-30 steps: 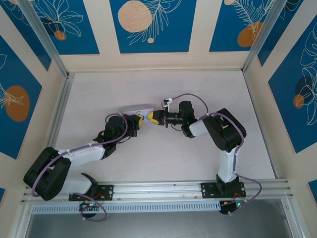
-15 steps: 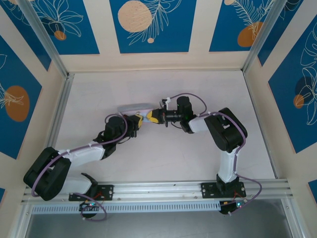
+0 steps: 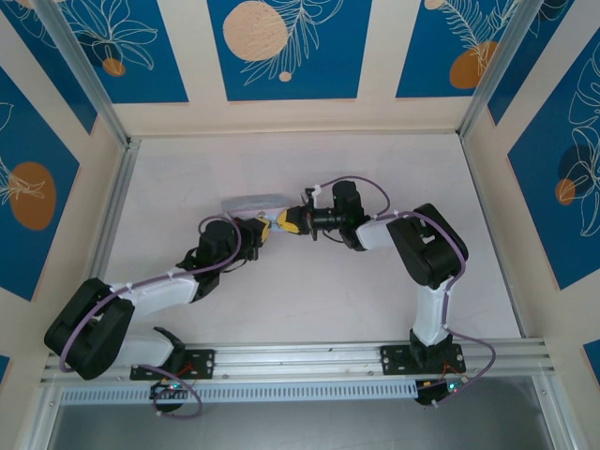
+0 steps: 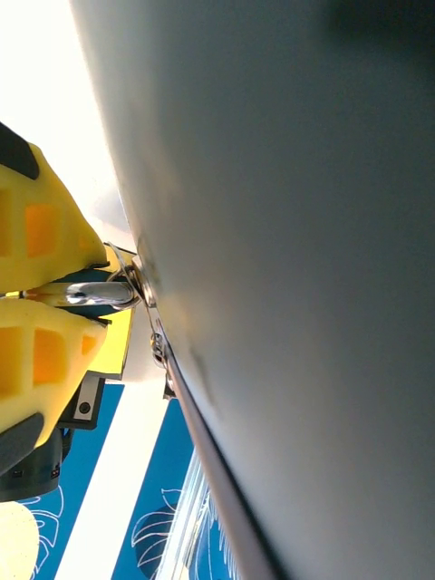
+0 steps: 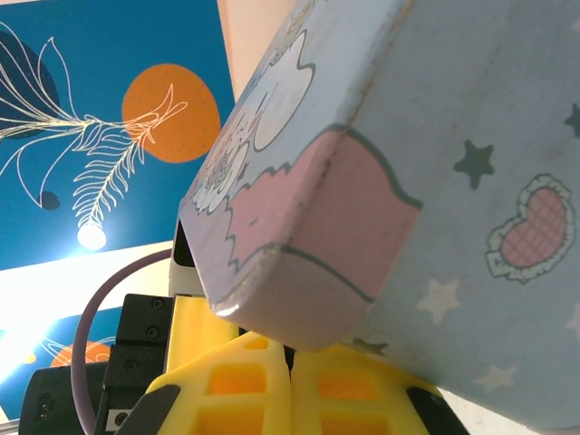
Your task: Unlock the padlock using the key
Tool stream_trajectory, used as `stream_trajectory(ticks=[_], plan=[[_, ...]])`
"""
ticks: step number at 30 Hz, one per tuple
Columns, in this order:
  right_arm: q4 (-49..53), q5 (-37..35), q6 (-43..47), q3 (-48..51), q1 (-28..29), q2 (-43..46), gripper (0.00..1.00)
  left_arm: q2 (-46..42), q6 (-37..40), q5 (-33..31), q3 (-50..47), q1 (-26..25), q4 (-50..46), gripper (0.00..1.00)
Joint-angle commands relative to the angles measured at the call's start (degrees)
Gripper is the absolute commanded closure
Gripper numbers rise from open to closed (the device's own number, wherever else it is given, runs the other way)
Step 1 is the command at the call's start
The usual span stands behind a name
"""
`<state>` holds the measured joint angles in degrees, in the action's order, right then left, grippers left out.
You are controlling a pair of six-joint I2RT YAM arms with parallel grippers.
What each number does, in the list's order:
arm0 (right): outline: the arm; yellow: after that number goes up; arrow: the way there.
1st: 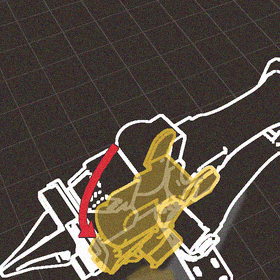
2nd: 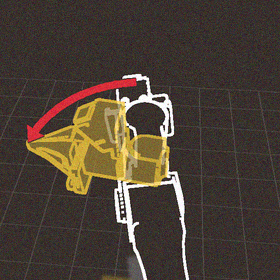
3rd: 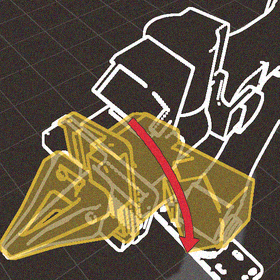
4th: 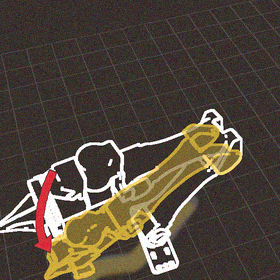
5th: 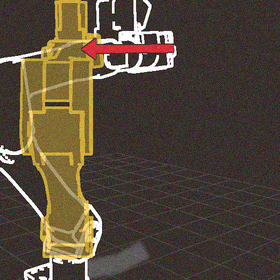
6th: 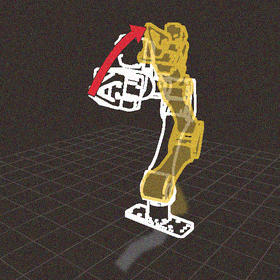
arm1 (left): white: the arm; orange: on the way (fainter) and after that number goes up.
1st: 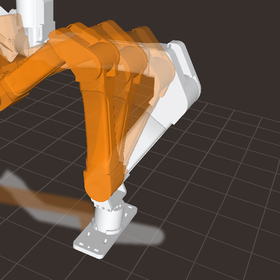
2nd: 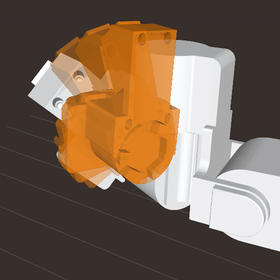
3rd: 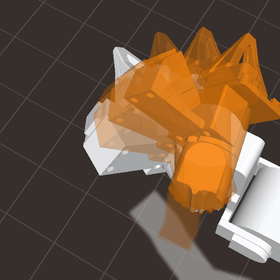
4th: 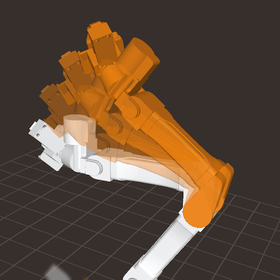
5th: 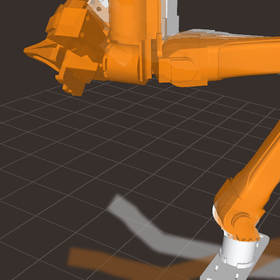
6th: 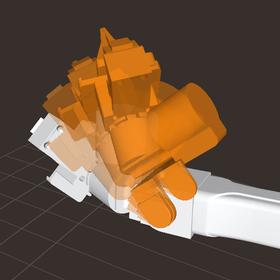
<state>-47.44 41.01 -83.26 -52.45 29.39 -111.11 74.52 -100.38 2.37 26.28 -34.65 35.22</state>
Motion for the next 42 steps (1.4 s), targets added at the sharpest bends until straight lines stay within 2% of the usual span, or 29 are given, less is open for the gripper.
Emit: stream_trajectory(ticks=[1,4,9,13,22,32,42], plan=[[1.7,-2.6,3.6,-3.1,2.8,0.3,1.0,-0.5,1.0,9.9,1.3,-2.8,9.0,1.0],[1.2,-2.2,6.6,-4.5,4.0,0.9,1.0,-0.2,1.1,10.1,1.5,-2.9,9.2,1.0],[11.9,-3.4,19.1,-6.9,5.5,3.1,1.0,0.1,1.0,10.3,1.4,-2.9,9.5,1.0],[11.0,-4.0,21.7,-6.1,5.6,2.8,1.0,0.5,1.3,10.5,1.6,-2.9,9.8,1.0],[-7.2,2.5,16.0,-2.4,1.8,-2.5,1.0,0.3,4.3,12.2,1.4,-2.9,10.4,1.0],[-12.3,2.4,11.5,-1.4,1.8,-7.0,1.0,1.3,9.3,15.0,1.9,-2.9,17.4,1.0],[-18.1,1.4,6.6,1.2,1.6,-8.8,1.0,4.6,8.8,13.5,0.2,-2.9,28.7,1.0]])
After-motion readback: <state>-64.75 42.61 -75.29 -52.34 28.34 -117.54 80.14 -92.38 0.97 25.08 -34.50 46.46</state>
